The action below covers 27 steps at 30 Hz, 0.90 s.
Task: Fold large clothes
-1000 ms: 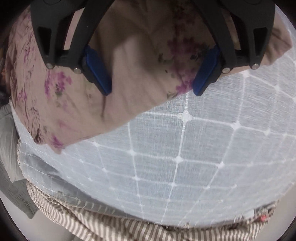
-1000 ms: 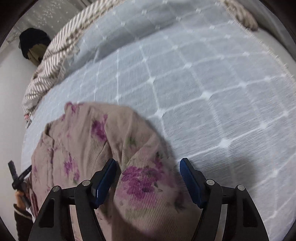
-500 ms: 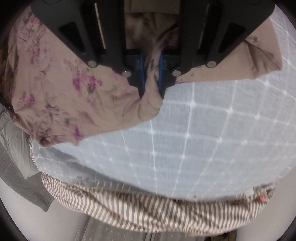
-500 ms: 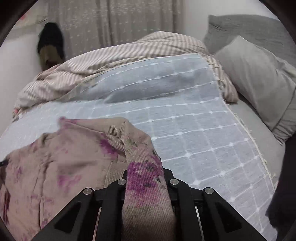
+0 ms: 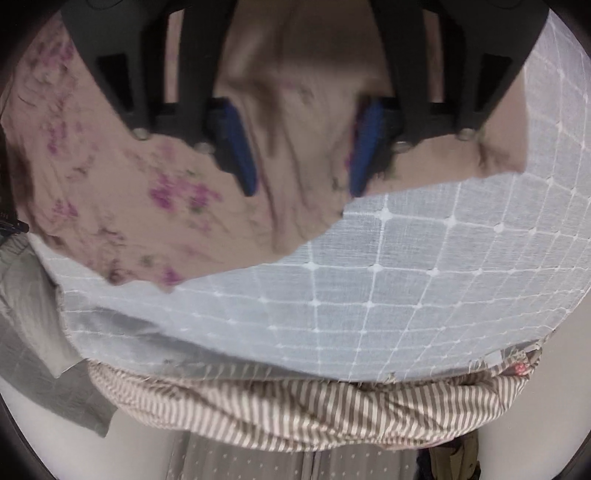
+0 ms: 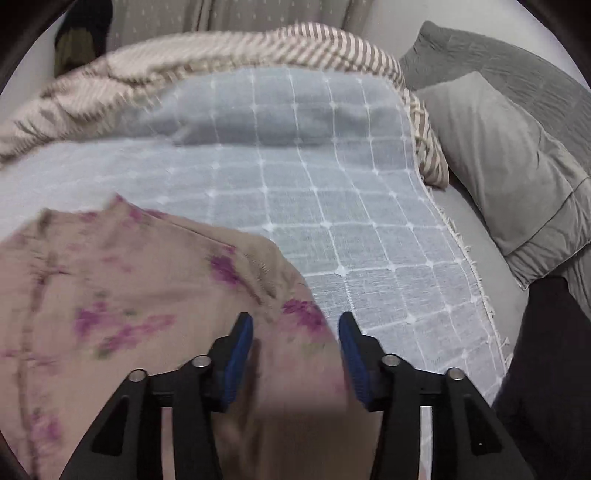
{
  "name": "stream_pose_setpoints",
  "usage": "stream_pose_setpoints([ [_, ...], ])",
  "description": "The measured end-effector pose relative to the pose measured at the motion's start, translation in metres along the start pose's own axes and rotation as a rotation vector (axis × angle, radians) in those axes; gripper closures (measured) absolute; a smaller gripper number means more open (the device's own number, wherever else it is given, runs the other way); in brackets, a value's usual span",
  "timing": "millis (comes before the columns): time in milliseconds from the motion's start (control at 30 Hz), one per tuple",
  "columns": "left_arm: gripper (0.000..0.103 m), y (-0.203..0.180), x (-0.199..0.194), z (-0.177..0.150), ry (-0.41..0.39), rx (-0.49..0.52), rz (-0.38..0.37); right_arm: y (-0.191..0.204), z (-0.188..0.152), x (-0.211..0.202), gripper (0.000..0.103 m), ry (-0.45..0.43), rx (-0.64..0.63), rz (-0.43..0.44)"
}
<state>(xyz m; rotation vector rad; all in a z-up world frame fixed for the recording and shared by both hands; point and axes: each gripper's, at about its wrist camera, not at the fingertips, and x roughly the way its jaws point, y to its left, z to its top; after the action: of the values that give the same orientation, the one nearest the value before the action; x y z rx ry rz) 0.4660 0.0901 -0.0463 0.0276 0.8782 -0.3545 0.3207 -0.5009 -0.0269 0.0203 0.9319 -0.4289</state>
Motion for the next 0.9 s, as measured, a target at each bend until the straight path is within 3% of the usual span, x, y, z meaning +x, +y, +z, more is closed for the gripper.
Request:
stream_pose_setpoints([
  [33, 0.031, -0.003, -0.013, -0.006, -0.003, -0.002, -0.014, -0.002, -0.003, -0.015, 0.032, -0.012, 0.018, 0.035],
  [133, 0.026, -0.014, -0.042, -0.027, 0.006, 0.011, -0.061, 0.011, -0.022, -0.073, 0.029, -0.033, 0.037, 0.144],
  [300, 0.018, -0.041, -0.07, -0.073, 0.036, 0.088, -0.039, 0.043, -0.07, -0.148, 0.023, -0.051, 0.012, 0.207],
  [533, 0.018, -0.062, -0.048, -0.119, 0.154, 0.124, 0.006, 0.068, -0.134, -0.193, 0.021, -0.052, 0.093, 0.277],
  [667, 0.018, -0.061, -0.037, -0.13, 0.153, 0.127, 0.063, 0.082, -0.153, -0.197, 0.021, -0.06, 0.086, 0.325],
  [700, 0.021, -0.061, -0.036, -0.131, 0.146, 0.128, 0.073, 0.084, -0.158, -0.197, 0.021, -0.059, 0.086, 0.35],
  [767, 0.036, -0.055, -0.037, -0.13, 0.125, 0.119, 0.096, 0.088, -0.166, -0.188, 0.021, -0.037, 0.11, 0.384],
  [800, 0.053, -0.051, -0.039, -0.13, 0.118, 0.105, 0.083, 0.091, -0.168, -0.182, 0.021, -0.015, 0.117, 0.386],
  [833, 0.081, -0.046, -0.045, -0.128, 0.109, 0.08, 0.057, 0.093, -0.169, -0.177, 0.021, 0.004, 0.118, 0.386],
  [900, 0.082, -0.035, -0.061, -0.12, 0.094, 0.013, 0.028, 0.098, -0.172, -0.169, 0.021, 0.021, 0.12, 0.394],
])
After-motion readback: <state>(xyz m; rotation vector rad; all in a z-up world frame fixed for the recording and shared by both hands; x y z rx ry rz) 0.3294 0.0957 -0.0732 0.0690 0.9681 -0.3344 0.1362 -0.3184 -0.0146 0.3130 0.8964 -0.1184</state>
